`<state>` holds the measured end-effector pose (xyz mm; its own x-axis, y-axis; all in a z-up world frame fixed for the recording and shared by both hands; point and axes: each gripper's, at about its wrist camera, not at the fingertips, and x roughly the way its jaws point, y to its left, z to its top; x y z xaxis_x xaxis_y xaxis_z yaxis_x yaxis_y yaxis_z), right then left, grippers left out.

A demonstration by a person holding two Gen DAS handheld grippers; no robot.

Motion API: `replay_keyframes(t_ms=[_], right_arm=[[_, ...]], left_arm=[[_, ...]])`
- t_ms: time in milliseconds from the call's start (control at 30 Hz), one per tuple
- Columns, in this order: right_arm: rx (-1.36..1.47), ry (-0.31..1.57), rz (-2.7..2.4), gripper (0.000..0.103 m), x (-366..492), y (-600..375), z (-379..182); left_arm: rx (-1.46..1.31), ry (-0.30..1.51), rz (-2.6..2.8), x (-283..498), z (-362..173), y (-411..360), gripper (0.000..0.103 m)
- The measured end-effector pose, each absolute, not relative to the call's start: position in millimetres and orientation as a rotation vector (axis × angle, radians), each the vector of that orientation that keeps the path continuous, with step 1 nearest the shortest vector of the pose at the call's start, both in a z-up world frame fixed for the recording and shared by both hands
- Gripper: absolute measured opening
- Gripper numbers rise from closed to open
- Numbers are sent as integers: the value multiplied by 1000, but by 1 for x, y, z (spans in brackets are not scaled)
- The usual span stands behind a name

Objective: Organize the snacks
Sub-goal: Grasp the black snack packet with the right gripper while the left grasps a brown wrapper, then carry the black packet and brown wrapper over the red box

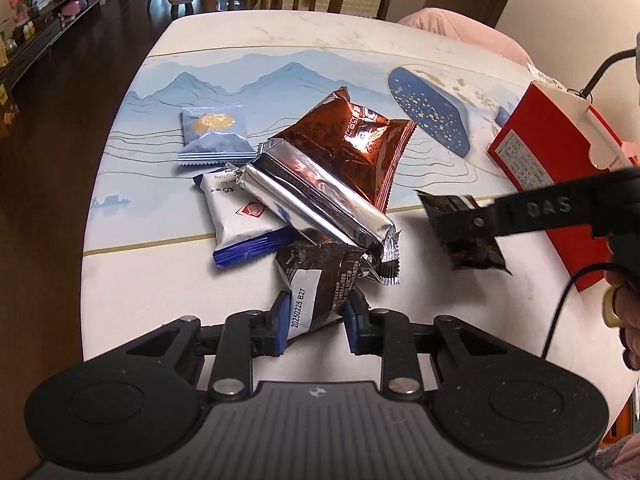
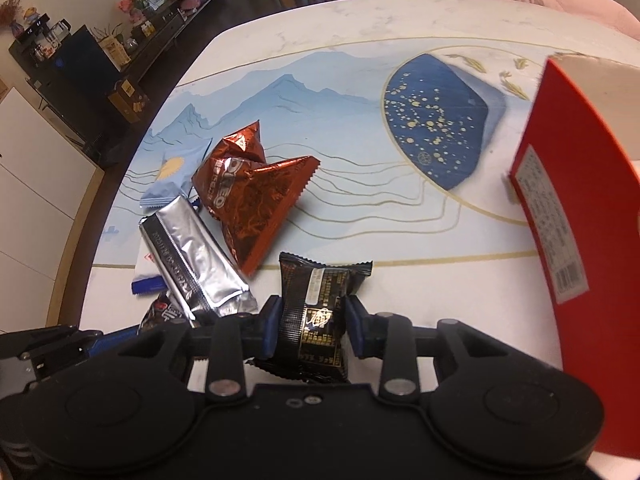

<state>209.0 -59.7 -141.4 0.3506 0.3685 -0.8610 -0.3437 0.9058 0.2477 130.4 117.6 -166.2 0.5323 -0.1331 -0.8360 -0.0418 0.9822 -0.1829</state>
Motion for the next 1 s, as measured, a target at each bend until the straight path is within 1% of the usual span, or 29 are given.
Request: replay_keyframes(t_ms=[233,400,700,1000], right_arm=[[57,1107,476,32,190,-81,-126],[72,1073,503,32,174,-94,-106],[88,981,514,32,163,-124,-66],[89,916,481,32,168,-162,-40]], left_arm=[[-237,1004,-35,119,-161,120,25],[-282,986,-25,107,-151,121,25],[-299,919,-28,98,-111,107,25],[-253,870,-61,108,-72,67,25]])
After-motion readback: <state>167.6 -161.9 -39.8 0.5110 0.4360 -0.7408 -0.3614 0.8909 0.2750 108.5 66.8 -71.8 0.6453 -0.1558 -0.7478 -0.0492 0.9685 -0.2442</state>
